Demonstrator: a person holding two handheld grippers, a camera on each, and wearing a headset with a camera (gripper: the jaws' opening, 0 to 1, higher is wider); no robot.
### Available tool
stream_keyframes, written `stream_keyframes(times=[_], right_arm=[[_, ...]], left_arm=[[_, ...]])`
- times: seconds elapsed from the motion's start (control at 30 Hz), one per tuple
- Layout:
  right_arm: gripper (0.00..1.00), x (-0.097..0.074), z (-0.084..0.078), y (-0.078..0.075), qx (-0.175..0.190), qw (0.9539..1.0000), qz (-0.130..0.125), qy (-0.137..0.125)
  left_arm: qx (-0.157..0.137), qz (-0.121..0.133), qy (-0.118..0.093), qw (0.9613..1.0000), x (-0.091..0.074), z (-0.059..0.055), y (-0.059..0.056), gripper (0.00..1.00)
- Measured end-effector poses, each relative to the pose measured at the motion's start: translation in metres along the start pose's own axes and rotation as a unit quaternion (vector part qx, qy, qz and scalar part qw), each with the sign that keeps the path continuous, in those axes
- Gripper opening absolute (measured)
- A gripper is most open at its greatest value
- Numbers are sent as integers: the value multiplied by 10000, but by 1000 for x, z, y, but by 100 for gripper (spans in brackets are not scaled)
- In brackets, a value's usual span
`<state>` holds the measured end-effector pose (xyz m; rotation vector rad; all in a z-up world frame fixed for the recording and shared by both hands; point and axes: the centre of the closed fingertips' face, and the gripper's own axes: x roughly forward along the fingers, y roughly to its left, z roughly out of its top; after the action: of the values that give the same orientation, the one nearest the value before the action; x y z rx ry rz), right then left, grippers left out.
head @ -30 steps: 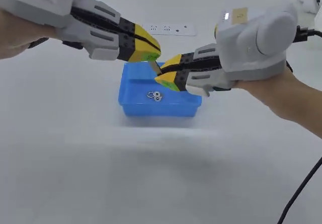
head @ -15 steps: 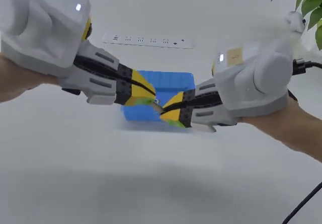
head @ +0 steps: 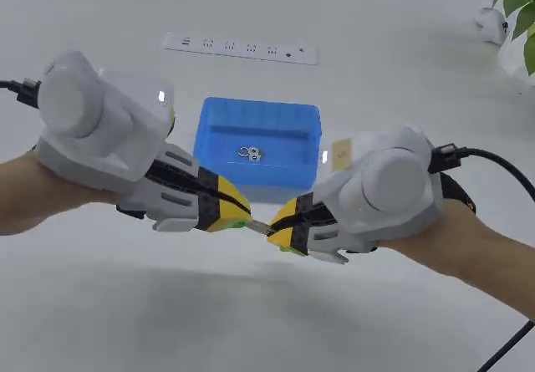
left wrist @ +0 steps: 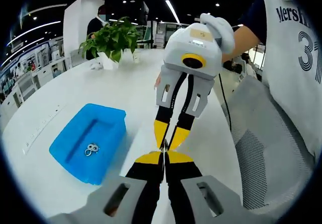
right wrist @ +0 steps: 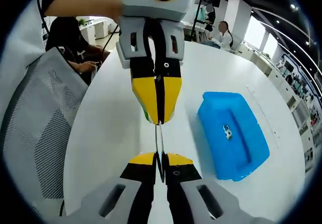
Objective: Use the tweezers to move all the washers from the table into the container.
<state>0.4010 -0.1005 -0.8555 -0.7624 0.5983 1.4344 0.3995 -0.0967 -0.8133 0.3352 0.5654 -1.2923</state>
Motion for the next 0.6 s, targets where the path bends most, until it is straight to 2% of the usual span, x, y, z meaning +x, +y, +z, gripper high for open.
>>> stream_keyframes(times=[0.27,0.33,0.4,0.47,0.6], right_arm=[[7,13,-10,-7,-8,9997,17,224],[7,16,-10,-9,25,9997,5,225],[7,19,-8,-14,51,9997,-16,221],[7,21,-11,-16,-121,9994,-42,330],[7,26,-12,-22,-200,9990,-47,398]], left_arm=[[-215,184,161,9995,9,-21,12,5],[-222,311,306,9988,11,-29,20,5],[-300,306,364,9984,15,-34,22,5],[-358,286,278,9986,18,-33,25,5],[-388,249,368,9983,25,-40,27,5]])
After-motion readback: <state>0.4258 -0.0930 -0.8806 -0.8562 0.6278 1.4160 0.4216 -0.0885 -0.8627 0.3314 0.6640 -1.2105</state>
